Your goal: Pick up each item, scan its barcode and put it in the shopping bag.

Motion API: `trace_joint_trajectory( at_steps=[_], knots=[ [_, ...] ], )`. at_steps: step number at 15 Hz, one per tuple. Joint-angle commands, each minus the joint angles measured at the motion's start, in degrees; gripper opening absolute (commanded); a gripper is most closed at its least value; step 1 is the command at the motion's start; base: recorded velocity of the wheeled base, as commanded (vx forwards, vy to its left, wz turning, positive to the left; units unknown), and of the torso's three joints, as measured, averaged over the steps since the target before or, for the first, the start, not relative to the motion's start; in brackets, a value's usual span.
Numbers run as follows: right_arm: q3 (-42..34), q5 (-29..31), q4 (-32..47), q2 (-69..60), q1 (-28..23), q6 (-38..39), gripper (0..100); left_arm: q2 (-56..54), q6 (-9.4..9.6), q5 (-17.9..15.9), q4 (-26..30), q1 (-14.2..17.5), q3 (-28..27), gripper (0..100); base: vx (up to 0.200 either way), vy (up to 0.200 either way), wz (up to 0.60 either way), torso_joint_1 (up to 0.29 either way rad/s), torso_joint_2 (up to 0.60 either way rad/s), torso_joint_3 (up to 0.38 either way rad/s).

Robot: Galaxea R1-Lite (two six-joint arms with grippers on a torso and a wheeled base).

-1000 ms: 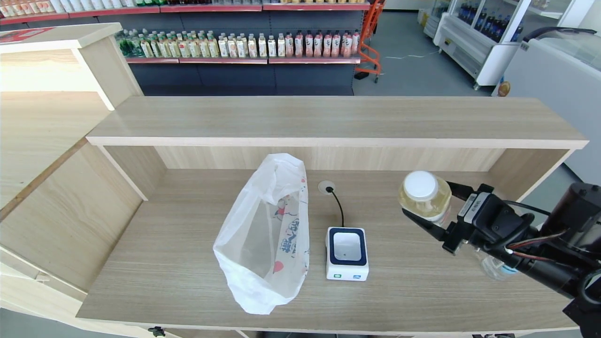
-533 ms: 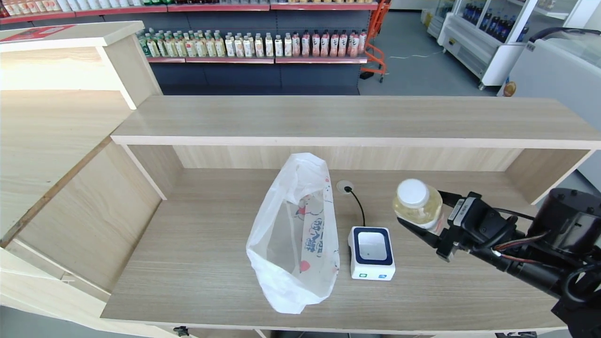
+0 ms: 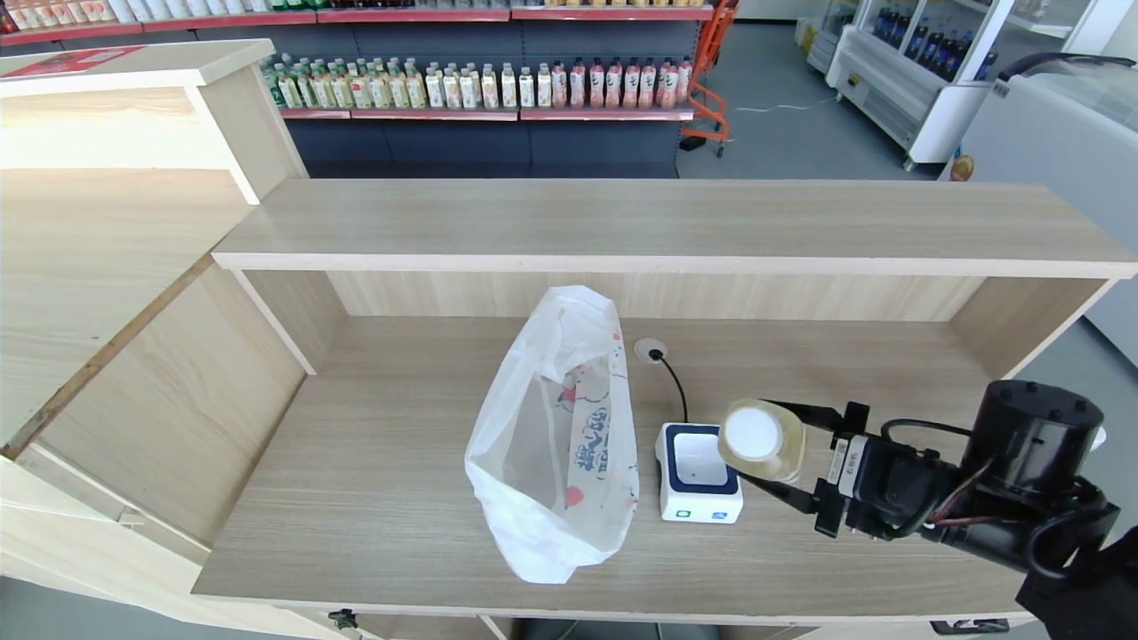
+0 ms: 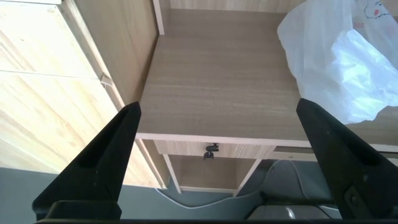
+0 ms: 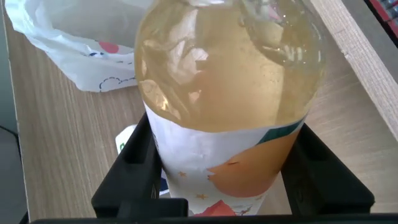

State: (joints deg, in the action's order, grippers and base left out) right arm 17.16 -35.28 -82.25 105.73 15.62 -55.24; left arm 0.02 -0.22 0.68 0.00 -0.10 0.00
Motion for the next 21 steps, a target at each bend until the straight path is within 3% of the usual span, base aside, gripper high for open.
trace_joint_trajectory(
  at_steps=[1, 4, 13, 21],
  knots=[
    [1.6, -7.1, -0.9, 5.7, -3.9, -3.3, 0, 0.0, -0.04, 0.0, 0.0, 0.0, 0.0, 100, 0.000, 0.000, 0.00, 0.000, 0.00, 0.000],
    [3.3, -8.4, -1.5, 9.8, -7.0, -4.8, 0, 0.0, -0.04, 0.0, 0.0, 0.0, 0.0, 100, 0.000, 0.000, 0.00, 0.000, 0.00, 0.000],
    [16.3, -17.5, -1.6, 19.1, -5.2, -5.8, 0, 0.0, -0.04, 0.0, 0.0, 0.0, 0.0, 100, 0.000, 0.000, 0.00, 0.000, 0.00, 0.000],
    [20.6, -17.6, -1.8, 23.7, -4.3, -5.9, 0, 0.0, -0.04, 0.0, 0.0, 0.0, 0.0, 100, 0.000, 0.000, 0.00, 0.000, 0.00, 0.000]
  ],
)
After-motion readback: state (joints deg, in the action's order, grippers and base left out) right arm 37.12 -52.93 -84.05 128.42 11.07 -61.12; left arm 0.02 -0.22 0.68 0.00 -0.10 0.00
